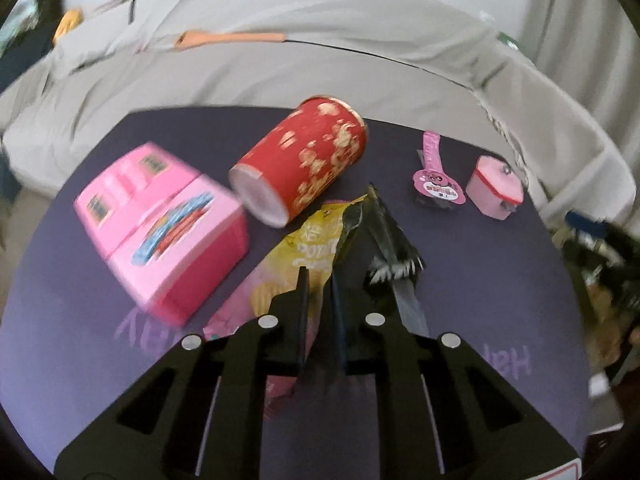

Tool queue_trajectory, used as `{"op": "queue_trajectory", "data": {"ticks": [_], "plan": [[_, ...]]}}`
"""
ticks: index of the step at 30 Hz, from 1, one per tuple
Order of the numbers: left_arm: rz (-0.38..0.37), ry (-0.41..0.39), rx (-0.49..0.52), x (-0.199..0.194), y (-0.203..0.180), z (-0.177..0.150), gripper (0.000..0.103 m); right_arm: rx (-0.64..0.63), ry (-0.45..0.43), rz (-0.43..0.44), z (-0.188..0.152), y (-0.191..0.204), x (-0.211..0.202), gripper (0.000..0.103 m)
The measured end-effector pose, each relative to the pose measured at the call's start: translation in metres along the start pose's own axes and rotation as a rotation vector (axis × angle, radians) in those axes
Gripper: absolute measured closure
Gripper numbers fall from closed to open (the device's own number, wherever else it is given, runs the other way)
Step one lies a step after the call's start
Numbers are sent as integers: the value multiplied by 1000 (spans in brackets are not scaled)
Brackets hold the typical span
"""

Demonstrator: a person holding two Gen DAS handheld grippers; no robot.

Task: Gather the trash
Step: 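Grasp the black wrapper with the right tool while the left tool reaches the pink chips bag, then grasp the pink potato chips bag with the left tool while the right tool opens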

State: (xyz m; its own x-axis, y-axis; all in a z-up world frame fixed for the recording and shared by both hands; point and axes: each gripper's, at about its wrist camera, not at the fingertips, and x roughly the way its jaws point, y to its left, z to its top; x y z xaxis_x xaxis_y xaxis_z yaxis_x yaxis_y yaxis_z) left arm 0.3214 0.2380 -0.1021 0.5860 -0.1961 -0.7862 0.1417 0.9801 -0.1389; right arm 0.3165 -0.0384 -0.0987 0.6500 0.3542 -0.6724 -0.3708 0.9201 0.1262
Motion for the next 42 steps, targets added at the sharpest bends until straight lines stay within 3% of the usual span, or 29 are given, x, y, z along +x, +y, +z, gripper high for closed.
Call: {"op": "queue_trajectory", "data": {"ticks": [6,8,9,10,14,20,23,27,42], "plan": [[16,-19,-64,-34,13,-24,92,-73,47,56,10,51,29,28],[4,-25,-79,-41,19,-33,80,-59,56,88,17,66,41,28],[-3,-30,-92,-44,23,-37,65,-53,63,99,20,73,47,28],[-7,-35,-106,-48,27,-40,59,-49,73,107,23,80,53,28],[2,-61,-144,-62,40,-51,59,-63,95,99,37,113,80,42],[12,-65,-184,-68,54,-59,58,-77,146,116,44,133,110,44],[13,-66,-199,-67,55,-61,58,-66,179,187,42,134,113,67],[7,-59,-208,-63,53,-62,58,-80,191,189,35,128,99,78],[-4,-79,-230,-54,49,-55,58,-44,137,62,0,48,23,82]]}}
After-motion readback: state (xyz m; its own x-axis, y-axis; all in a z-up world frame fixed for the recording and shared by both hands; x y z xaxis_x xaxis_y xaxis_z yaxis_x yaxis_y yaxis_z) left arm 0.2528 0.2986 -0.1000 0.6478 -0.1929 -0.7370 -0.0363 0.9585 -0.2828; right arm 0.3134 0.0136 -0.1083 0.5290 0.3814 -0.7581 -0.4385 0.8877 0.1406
